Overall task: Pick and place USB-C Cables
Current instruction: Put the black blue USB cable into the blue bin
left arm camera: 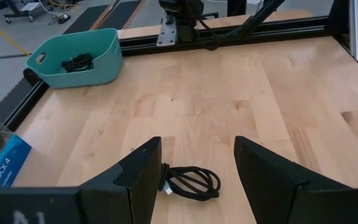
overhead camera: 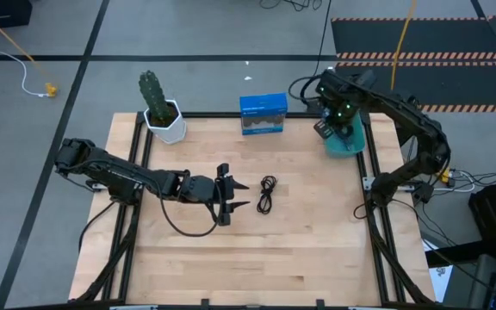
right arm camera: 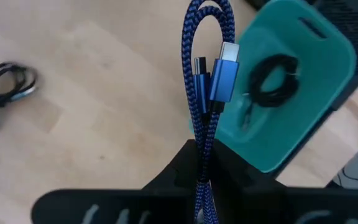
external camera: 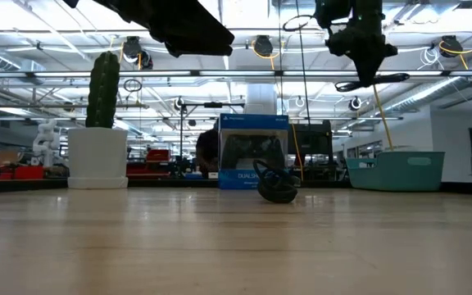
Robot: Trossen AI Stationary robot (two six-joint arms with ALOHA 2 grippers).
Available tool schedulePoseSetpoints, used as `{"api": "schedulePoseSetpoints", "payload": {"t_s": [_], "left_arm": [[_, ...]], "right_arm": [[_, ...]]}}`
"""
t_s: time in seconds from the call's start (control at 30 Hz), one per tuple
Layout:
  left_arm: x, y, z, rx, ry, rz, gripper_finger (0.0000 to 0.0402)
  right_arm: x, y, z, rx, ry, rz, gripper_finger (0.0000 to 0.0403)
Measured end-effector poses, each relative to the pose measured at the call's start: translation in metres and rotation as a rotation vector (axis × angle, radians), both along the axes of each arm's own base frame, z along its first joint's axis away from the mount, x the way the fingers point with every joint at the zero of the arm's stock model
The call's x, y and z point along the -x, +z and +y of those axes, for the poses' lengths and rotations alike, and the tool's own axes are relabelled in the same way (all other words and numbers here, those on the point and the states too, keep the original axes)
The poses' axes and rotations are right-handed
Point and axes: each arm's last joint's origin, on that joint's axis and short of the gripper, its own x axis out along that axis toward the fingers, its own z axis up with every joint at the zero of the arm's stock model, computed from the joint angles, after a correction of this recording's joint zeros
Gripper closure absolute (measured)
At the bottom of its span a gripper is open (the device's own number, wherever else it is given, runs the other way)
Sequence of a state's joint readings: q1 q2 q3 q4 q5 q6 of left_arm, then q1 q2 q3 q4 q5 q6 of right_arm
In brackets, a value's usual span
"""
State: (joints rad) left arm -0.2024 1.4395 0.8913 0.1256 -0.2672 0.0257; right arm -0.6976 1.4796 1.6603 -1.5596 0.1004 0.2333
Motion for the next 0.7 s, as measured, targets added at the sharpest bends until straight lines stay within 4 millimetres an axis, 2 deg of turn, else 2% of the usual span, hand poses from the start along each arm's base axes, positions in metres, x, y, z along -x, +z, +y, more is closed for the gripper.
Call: {"api": "schedulePoseSetpoints", "payload": {"t_s": [0.43,0.7], "left_arm": [[0.001,0.0,-0.003,0.018,-0.002,0.0,0.0197],[0.001,0.0,-0.005,0.021,-0.007,0.001,0.0197]], "right_arm": [[0.027,-0.015,-0.041,0.048,-0.07,-0.01,0.0389],[0.042,-0.035,-0.057,0.073,-0.112,0.05,0.0389]]}}
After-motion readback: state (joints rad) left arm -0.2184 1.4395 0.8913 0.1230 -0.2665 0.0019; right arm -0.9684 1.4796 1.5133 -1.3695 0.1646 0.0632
